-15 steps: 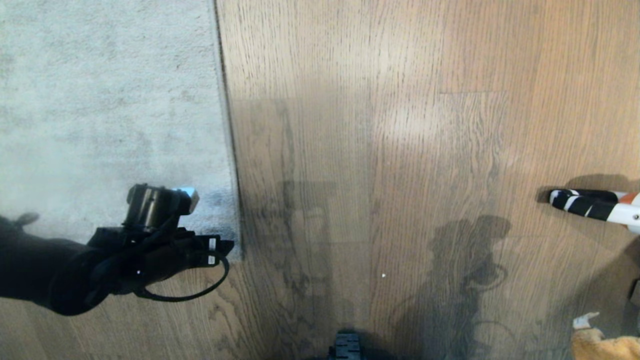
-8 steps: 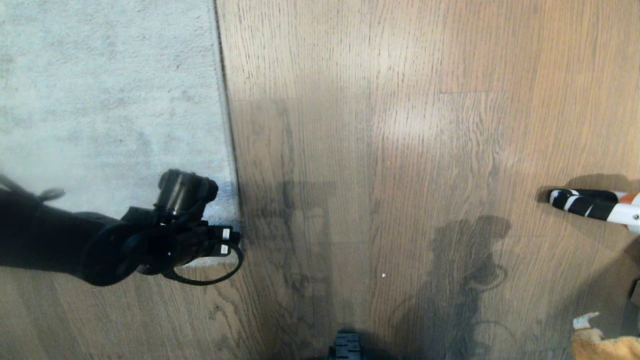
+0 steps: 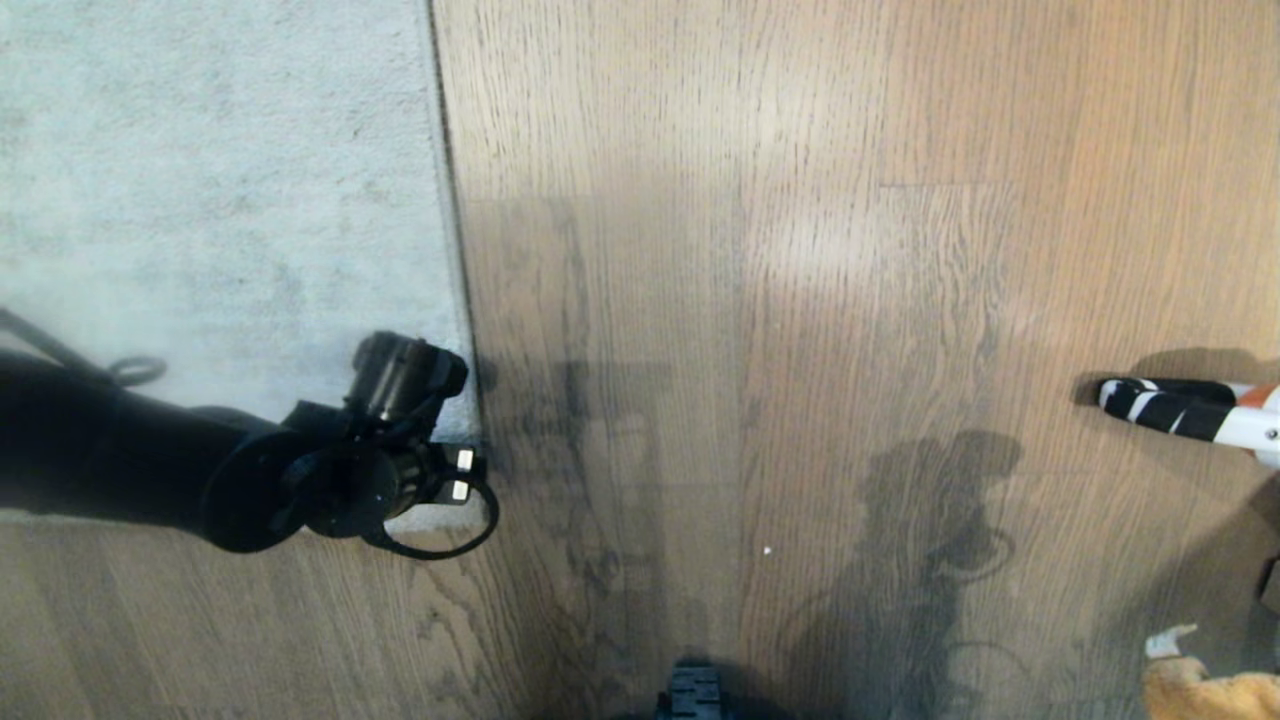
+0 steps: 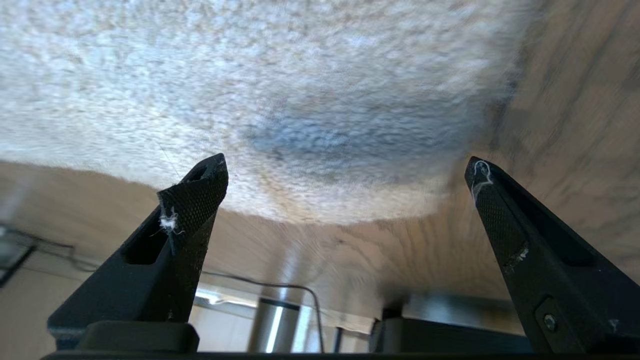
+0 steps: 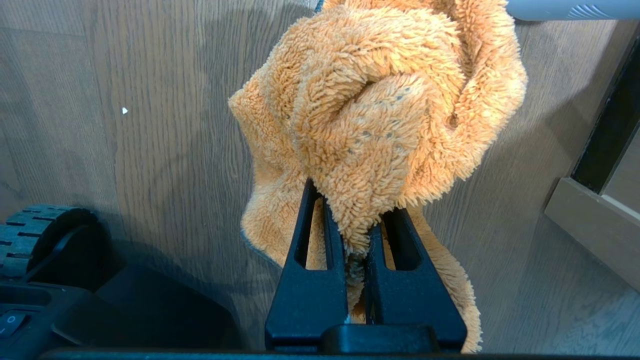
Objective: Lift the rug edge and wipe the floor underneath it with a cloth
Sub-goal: Lift up the carpet
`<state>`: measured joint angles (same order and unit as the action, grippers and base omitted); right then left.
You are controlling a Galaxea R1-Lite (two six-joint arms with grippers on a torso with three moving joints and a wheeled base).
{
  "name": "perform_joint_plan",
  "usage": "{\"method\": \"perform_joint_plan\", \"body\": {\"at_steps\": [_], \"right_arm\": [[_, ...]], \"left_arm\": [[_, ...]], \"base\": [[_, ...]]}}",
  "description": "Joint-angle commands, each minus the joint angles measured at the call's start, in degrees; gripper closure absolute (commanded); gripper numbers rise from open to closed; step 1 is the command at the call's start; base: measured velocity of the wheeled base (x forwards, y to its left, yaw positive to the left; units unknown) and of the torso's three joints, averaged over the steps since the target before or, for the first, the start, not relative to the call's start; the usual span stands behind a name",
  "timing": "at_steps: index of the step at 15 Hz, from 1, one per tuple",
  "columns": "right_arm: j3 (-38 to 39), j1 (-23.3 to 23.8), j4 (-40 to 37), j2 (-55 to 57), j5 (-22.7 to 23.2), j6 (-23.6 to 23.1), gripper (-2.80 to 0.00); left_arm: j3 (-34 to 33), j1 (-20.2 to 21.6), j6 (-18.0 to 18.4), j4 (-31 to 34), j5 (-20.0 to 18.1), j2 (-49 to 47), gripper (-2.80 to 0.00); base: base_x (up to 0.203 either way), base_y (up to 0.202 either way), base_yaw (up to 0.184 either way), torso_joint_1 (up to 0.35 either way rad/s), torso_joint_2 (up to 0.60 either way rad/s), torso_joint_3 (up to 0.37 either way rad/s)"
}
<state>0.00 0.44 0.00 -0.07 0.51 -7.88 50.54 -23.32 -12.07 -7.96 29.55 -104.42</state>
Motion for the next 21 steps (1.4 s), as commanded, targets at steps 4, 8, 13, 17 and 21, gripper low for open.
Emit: {"method": "perform_joint_plan", "body": {"at_steps": [4,8,13,17,21], "right_arm": [[0.0,0.0,0.0,0.1,0.0,-0.1,0.00],[0.0,0.0,0.0,0.1,0.0,-0.1,0.00],[0.0,0.0,0.0,0.1,0.0,0.0,0.00],[0.0,0.0,0.0,0.1,0.0,0.0,0.00],[0.0,-0.1,0.0,0.1,0.0,-0.1,0.00]], "left_arm": [[1.3,-0.7,0.0,-0.5,0.9,-2.4,-2.80],[2.6,-0.7,2.3,-1.0,3.2,-3.9,-2.80],[2.1,-0.3,3.9,-2.4,5.4,-4.4,-2.80],[1.7,-0.2,5.5,-2.3,7.4,-4.0,-2.80],[1.7,-0.2,8.4,-2.4,11.2,-4.0,-2.80]], "base": [[0.000,0.000,0.000,0.000,0.00,0.000],[0.000,0.000,0.000,0.000,0.00,0.000],[0.000,0.000,0.000,0.000,0.00,0.000],[0.000,0.000,0.000,0.000,0.00,0.000],[0.000,0.000,0.000,0.000,0.00,0.000]]}}
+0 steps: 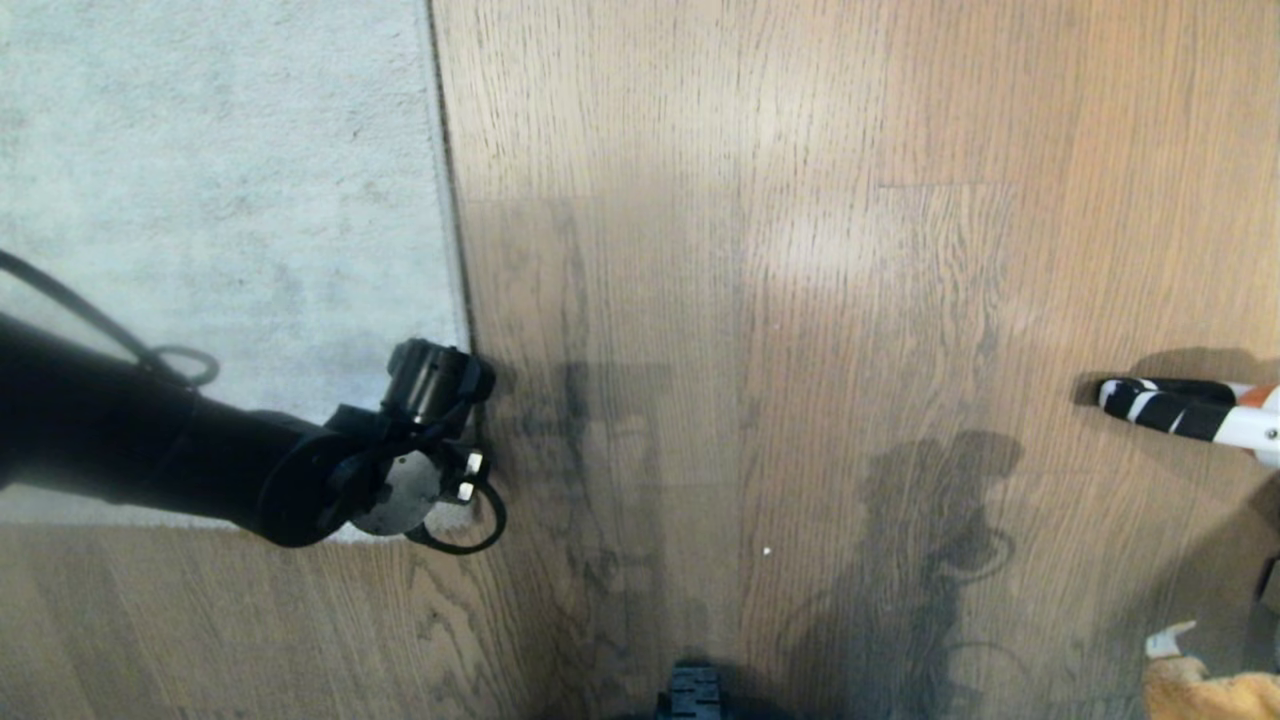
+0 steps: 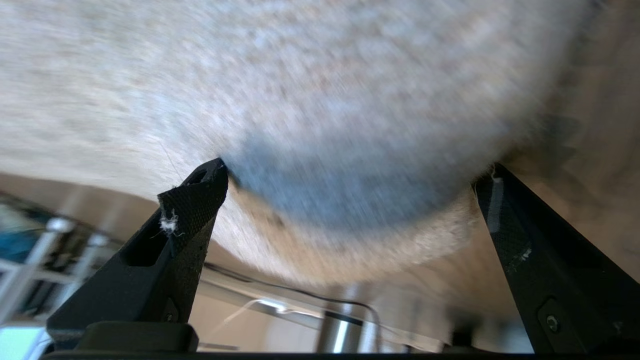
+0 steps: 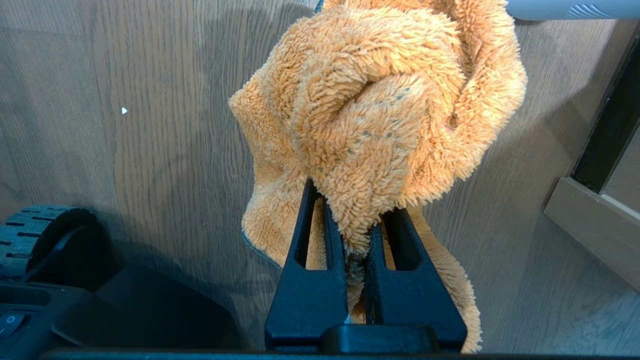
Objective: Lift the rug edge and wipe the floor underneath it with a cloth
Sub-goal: Lift up the carpet
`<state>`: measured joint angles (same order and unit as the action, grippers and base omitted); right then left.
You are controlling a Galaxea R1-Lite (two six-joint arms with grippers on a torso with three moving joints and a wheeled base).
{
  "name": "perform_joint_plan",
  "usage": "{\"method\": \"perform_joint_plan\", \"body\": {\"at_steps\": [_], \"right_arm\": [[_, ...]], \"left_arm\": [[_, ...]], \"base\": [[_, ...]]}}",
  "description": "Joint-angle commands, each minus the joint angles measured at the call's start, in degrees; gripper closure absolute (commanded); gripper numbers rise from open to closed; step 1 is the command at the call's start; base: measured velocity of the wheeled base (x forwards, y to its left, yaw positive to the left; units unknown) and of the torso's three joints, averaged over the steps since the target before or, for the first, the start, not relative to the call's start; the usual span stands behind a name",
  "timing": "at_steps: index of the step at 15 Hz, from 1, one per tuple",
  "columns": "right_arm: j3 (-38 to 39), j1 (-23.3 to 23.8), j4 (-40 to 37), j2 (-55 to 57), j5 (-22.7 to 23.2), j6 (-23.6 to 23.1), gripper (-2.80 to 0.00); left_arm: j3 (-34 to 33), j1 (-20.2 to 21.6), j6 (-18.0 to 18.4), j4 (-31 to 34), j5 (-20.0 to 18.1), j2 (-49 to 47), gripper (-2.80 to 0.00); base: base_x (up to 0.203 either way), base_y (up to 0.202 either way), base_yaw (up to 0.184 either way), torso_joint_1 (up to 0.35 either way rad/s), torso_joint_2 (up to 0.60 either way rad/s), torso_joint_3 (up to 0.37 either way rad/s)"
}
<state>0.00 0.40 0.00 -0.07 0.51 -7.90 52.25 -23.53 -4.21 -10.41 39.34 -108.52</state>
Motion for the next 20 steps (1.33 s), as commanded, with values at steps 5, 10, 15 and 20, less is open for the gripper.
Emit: {"method": "perform_joint_plan", "body": {"at_steps": [5,10,15,20], "right_arm": [[0.0,-0.1,0.0,0.1,0.0,0.0,0.00],[0.0,0.0,0.0,0.1,0.0,0.0,0.00],[0.0,0.0,0.0,0.1,0.0,-0.1,0.00],[0.0,0.0,0.0,0.1,0.0,0.0,0.00]], "left_arm": [[-0.4,0.1,0.8,0.0,2.0,0.5,-2.80],[0.1,0.1,0.8,0.0,3.8,1.0,-2.80],[1.1,1.4,1.3,0.0,5.0,1.2,-2.80],[2.0,2.6,2.8,-0.1,6.6,1.8,-2.80]], "base": [[0.000,0.000,0.000,0.000,0.00,0.000],[0.000,0.000,0.000,0.000,0.00,0.000],[0.000,0.000,0.000,0.000,0.00,0.000],[0.000,0.000,0.000,0.000,0.00,0.000]]}}
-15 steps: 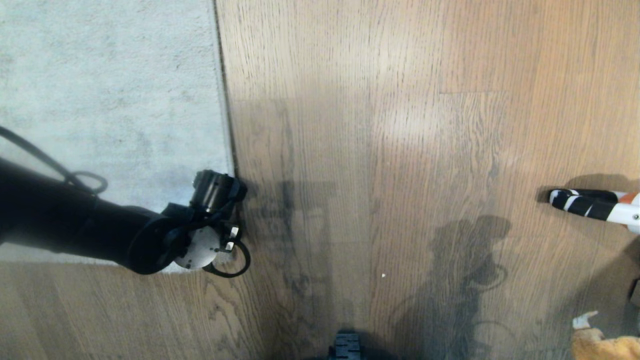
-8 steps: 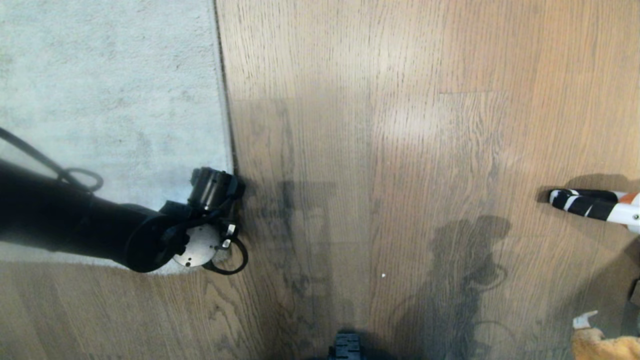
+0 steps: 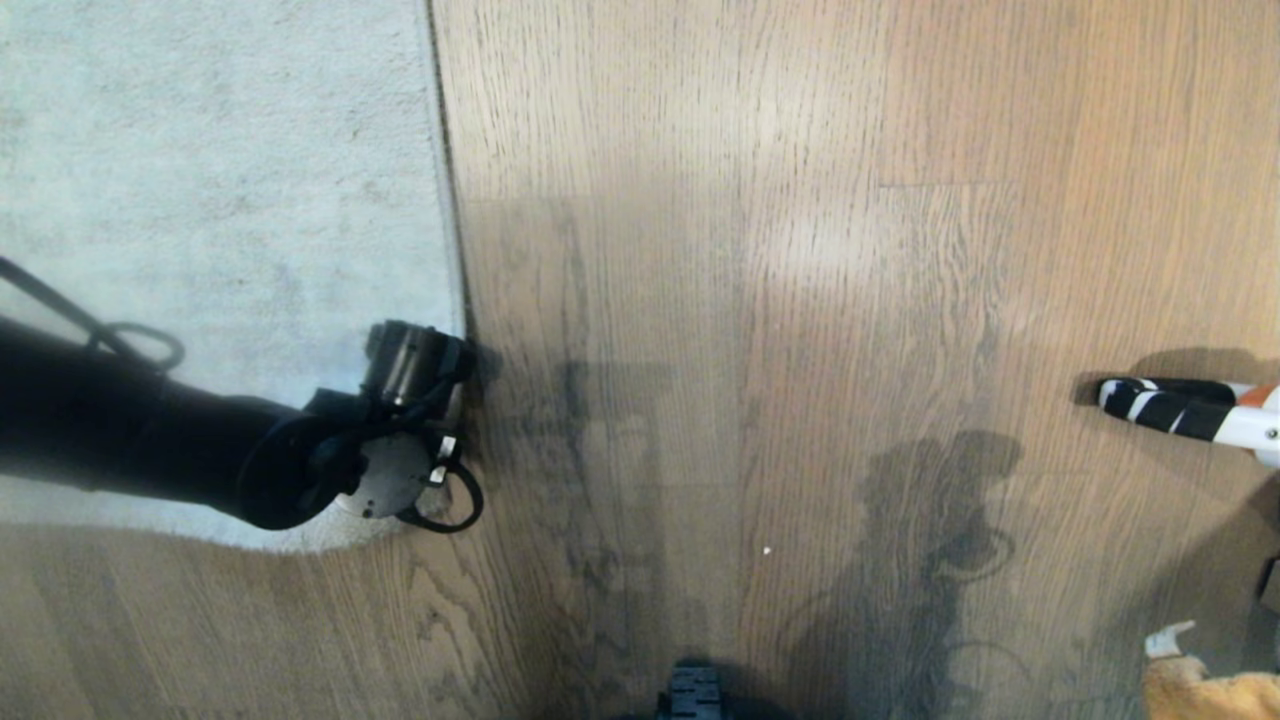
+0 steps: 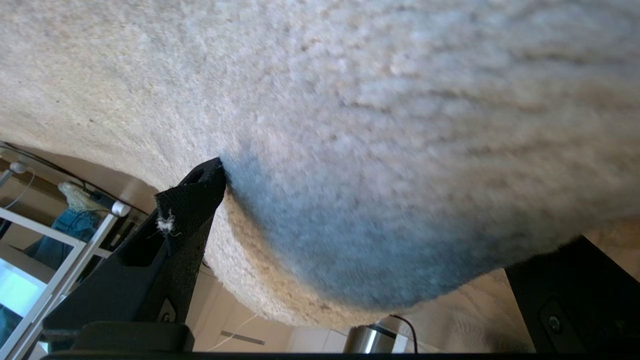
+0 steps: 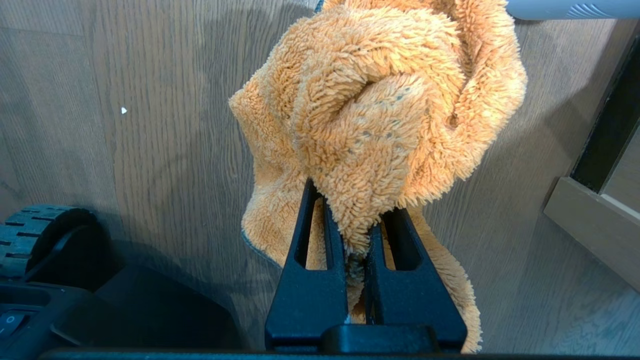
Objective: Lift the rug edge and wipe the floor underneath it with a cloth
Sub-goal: Lift up the carpet
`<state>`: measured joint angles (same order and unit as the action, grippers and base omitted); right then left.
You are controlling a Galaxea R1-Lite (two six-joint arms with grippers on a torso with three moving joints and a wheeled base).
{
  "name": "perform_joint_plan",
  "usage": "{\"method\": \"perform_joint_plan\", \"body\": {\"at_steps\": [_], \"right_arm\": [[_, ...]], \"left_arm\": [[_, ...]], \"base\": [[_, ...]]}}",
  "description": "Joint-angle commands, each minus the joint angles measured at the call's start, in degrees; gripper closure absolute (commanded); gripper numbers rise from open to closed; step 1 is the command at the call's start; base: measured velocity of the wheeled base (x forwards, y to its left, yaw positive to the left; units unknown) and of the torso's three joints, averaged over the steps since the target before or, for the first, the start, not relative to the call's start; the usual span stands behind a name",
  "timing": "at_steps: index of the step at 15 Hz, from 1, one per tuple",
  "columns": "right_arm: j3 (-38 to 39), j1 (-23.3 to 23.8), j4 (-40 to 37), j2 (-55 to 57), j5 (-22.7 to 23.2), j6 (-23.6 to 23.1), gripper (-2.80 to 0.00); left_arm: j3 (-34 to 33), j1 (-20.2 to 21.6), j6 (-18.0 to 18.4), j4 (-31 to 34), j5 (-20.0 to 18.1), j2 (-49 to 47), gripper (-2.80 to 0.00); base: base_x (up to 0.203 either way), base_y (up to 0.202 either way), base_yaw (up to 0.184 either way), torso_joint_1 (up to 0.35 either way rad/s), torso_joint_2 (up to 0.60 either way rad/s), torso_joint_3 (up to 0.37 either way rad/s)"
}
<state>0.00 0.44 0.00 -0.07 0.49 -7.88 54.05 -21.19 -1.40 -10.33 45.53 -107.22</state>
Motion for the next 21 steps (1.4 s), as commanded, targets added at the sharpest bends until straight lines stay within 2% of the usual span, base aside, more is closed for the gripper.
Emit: {"method": "perform_joint_plan", "body": {"at_steps": [1,7,10,21], "right_arm": [[0.0,0.0,0.0,0.1,0.0,-0.1,0.00],[0.0,-0.1,0.0,0.1,0.0,0.0,0.00],[0.0,0.0,0.0,0.1,0.0,-0.1,0.00],[0.0,-0.1,0.0,0.1,0.0,0.0,0.00]], "left_arm": [[0.3,0.4,0.0,-0.2,0.4,0.8,-2.80],[0.8,0.3,0.9,0.0,1.4,1.9,-2.80],[2.9,0.9,1.7,-0.1,3.1,1.5,-2.80],[9.1,3.2,5.0,-0.1,3.3,0.2,-2.80]], "base": [[0.000,0.000,0.000,0.000,0.00,0.000],[0.000,0.000,0.000,0.000,0.00,0.000],[0.000,0.000,0.000,0.000,0.00,0.000],[0.000,0.000,0.000,0.000,0.00,0.000]]}}
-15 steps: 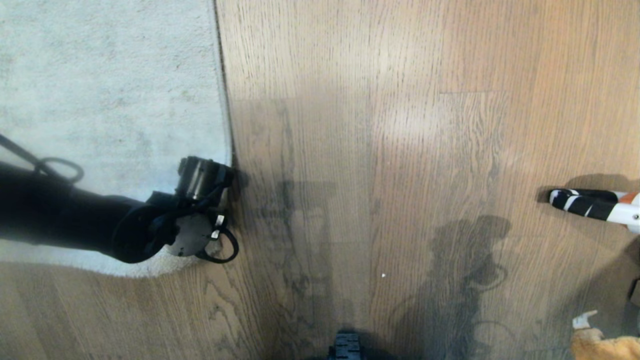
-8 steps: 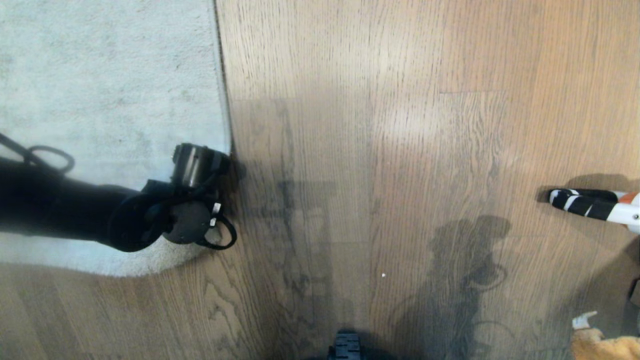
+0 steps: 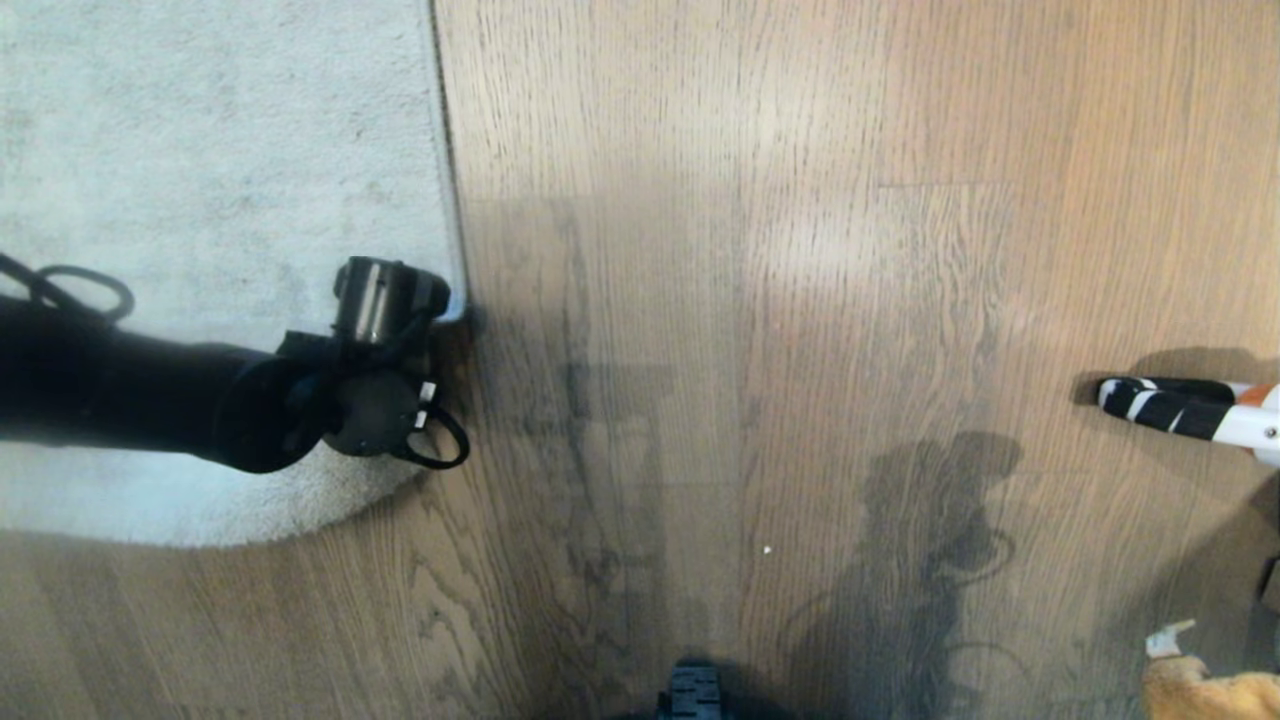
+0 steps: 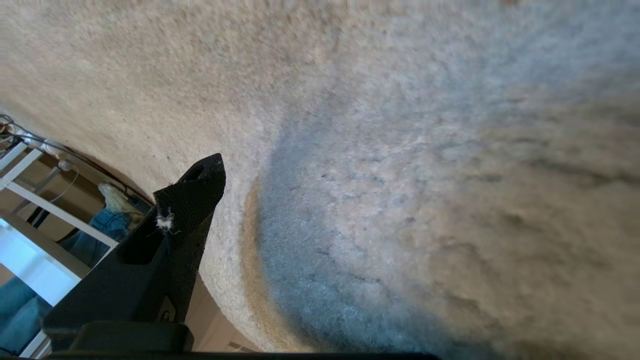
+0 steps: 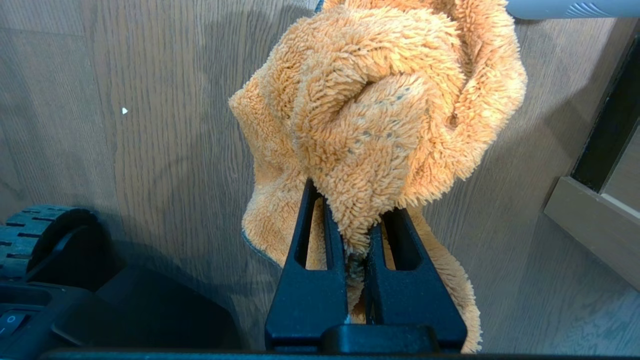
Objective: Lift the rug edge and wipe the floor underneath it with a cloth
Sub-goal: Lift up the carpet
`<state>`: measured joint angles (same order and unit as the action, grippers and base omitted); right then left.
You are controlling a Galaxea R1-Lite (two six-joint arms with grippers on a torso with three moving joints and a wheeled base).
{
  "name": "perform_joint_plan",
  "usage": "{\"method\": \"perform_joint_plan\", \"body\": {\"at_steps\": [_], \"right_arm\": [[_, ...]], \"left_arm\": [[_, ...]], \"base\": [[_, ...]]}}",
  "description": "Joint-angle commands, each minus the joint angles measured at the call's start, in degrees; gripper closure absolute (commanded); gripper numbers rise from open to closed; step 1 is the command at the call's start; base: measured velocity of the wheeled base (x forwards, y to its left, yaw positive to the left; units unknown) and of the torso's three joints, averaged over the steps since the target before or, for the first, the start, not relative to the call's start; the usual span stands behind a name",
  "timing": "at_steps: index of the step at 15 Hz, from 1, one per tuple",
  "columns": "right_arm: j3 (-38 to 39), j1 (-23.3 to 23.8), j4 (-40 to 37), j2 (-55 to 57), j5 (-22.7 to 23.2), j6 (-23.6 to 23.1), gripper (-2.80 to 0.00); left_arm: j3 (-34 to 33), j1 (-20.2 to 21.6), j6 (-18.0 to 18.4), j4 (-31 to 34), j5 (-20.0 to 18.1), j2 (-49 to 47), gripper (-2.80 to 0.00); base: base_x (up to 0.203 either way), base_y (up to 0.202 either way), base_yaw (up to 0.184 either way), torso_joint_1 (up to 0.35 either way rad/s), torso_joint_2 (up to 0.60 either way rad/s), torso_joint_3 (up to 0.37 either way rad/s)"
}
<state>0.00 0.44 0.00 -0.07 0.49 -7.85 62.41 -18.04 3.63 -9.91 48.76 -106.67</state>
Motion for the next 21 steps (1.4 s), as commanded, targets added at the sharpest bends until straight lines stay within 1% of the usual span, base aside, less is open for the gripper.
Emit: {"method": "perform_joint_plan", "body": {"at_steps": [1,5,13,17,21], "right_arm": [[0.0,0.0,0.0,0.1,0.0,-0.1,0.00],[0.0,-0.1,0.0,0.1,0.0,-0.1,0.00],[0.0,0.0,0.0,0.1,0.0,-0.1,0.00],[0.0,0.0,0.0,0.1,0.0,-0.1,0.00],[0.0,-0.1,0.0,0.1,0.0,-0.1,0.00]], "left_arm": [[1.5,0.0,0.0,-0.5,0.1,-0.5,-2.80],[3.4,-1.3,-0.3,-0.5,0.0,-0.5,-2.80],[2.6,-5.7,-0.4,0.1,0.1,0.8,-2.80],[-1.0,-7.6,-1.4,0.0,0.9,0.6,-2.80],[-7.7,-10.3,-3.1,0.0,1.4,0.3,-2.80]], "base": [[0.000,0.000,0.000,0.000,0.00,0.000],[0.000,0.000,0.000,0.000,0.00,0.000],[0.000,0.000,0.000,0.000,0.00,0.000],[0.000,0.000,0.000,0.000,0.00,0.000],[0.000,0.000,0.000,0.000,0.00,0.000]]}}
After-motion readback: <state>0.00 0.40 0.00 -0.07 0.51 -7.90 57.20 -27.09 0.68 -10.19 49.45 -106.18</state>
